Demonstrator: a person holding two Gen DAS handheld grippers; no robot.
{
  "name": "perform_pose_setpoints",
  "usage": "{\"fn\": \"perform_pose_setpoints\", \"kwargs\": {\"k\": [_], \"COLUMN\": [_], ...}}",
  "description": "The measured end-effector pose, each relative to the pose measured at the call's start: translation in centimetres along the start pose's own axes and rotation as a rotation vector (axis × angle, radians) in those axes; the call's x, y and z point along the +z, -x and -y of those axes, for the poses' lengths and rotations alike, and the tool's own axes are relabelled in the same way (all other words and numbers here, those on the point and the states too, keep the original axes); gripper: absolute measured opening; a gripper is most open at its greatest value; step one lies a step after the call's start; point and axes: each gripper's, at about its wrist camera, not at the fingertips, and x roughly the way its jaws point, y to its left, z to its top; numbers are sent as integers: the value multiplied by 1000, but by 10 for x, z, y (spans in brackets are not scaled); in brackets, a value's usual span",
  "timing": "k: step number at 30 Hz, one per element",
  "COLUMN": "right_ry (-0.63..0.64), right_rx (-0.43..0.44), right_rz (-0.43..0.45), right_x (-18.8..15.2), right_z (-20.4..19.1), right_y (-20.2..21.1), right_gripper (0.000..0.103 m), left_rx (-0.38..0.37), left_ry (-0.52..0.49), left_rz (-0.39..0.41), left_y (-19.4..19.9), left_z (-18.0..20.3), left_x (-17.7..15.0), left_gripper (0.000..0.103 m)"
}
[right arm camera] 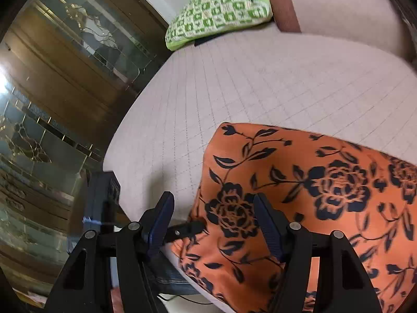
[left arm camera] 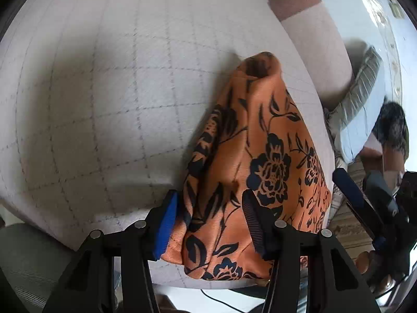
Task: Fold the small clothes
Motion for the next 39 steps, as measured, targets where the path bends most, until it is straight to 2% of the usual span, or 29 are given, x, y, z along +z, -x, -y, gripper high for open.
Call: {"fn": "perform_pose_setpoints", "kwargs": {"k": [2,4,5,6,8,11,14,17,19,20,22,26,28,29,30,31,33,34,35,37,38,39], "right_ry": [-65,-109,-110,-103,-81,-59,-22,-12,-21,-8,18,67,57,48,46,48,24,5,-7,-39,-54,-72], "right_rx": [46,72,51,18,-32,-73,-88,-127,-157,-178,-235,-239,-223,-201,-174,-157,-124,-94,-74,-31,-16,6], "right_rz": [-49,-88,-112,-139,-200,-299,-410,-495,-525,-531,-535,-523,-488,-463,-429,-408,-348,-314,-291,-245,-230,-209], "right_x": [7,15,19,23,32,41,44,42,43,43,42,38,37,36,35,34,31,32,32,32,31,31], "right_z": [5,6,5,2,-5,-17,-28,-27,-22,-21,-19,-19,-15,-14,-14,-13,-7,-1,4,17,22,30], "right_y": [-10,-21,-26,-32,-47,-71,-97,-122,-131,-133,-135,-124,-112,-104,-93,-85,-64,-49,-40,-20,-14,-4], "right_gripper": [66,66,65,65,63,63,63,64,57,43,27,15,14,13,13,13,12,12,12,12,12,12], "left_rx": [-30,-32,-16,-4,-32,-72,-83,-74,-44,-39,-49,-91,-175,-165,-118,-112,-158,-156,-155,-187,-212,-221], "left_ry": [38,51,44,32,26,-22,-138,-209,-251,-258,-266,-306,-374,-403,-442,-447,-407,-391,-367,-334,-325,-330], "left_rz": [1,1,5,10,19,59,116,149,158,159,163,195,258,297,346,342,325,335,343,317,304,302], "left_y": [0,0,0,2,5,15,29,32,29,28,28,42,58,64,69,68,70,72,74,71,67,64], "left_z": [-7,-10,-11,-10,-7,2,22,35,43,47,49,52,65,69,76,76,69,66,62,58,58,60], "left_x": [2,4,5,2,1,-1,-9,-18,-22,-22,-22,-27,-38,-43,-49,-52,-51,-50,-47,-43,-43,-44], "left_gripper": [49,45,28,16,12,10,10,5,4,4,3,0,0,0,0,0,0,0,3,23,40,48]}}
